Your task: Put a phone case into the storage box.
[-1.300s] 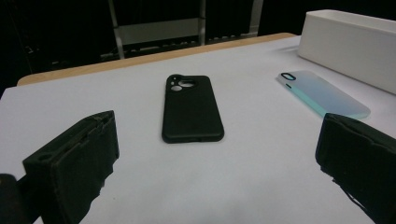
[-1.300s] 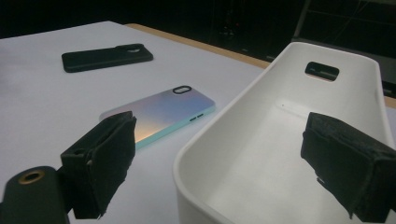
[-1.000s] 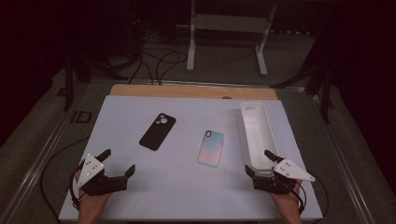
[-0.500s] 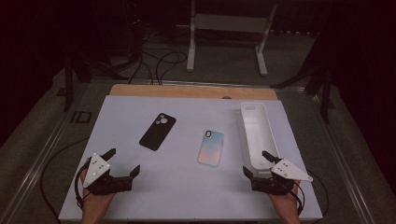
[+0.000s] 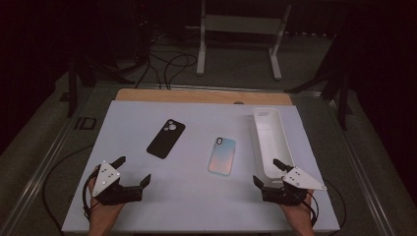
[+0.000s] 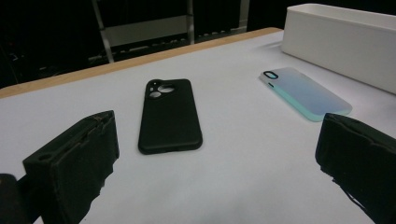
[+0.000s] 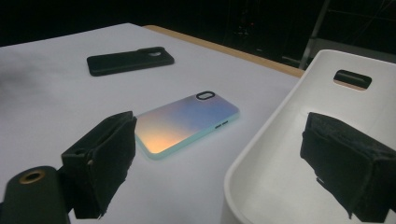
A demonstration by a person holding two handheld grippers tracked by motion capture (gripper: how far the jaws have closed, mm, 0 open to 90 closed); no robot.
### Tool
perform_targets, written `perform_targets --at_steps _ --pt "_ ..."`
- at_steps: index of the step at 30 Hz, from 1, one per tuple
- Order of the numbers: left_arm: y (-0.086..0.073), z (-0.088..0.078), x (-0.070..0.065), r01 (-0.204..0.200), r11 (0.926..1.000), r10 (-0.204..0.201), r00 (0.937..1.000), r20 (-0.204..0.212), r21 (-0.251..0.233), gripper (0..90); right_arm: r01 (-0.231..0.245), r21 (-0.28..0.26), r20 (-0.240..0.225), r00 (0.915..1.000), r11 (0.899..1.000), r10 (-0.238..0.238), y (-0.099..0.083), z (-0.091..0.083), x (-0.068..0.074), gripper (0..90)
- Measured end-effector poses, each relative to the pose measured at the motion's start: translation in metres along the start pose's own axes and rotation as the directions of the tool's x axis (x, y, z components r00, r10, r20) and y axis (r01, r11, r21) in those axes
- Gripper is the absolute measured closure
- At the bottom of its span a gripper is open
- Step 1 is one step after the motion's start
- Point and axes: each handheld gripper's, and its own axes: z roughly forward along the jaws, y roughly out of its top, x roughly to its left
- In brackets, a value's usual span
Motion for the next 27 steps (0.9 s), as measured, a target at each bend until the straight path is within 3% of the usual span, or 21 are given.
perform_targets --at_steps 14,18,21,22,24,27 --pt "0.023 0.012 -0.007 0.022 0.9995 -0.021 0.999 0.039 -0.021 0.0 -0.001 -0.011 -0.019 0.9998 1.0 0.001 0.006 0.005 0.006 10.5" --pt "0.038 0.028 -0.016 0.0 0.9998 0.001 0.9976 0.069 -0.018 0.0 0.004 -0.006 -0.026 0.9997 1.0 -0.005 0.006 0.007 0.007 10.5" --pt "0.04 0.03 -0.018 -0.007 0.9998 0.008 0.9973 0.074 -0.018 0.0 0.004 -0.007 -0.026 0.9997 1.0 -0.004 0.006 0.007 0.007 10.5" --pt "0.048 0.045 -0.026 -0.032 0.9995 0.032 0.995 0.094 -0.007 0.0 0.006 -0.007 -0.03 0.9995 1.0 -0.007 0.006 0.006 0.007 10.6" --pt "0.05 0.05 -0.028 -0.034 0.9994 0.034 0.9943 0.101 -0.002 0.0 0.006 -0.008 -0.03 0.9995 1.0 -0.007 0.006 0.006 0.007 10.6" --pt "0.055 0.071 -0.038 -0.031 0.9994 0.029 0.9901 0.137 0.013 0.0 0.003 -0.009 -0.03 0.9995 1.0 -0.003 0.005 0.005 0.007 10.5"
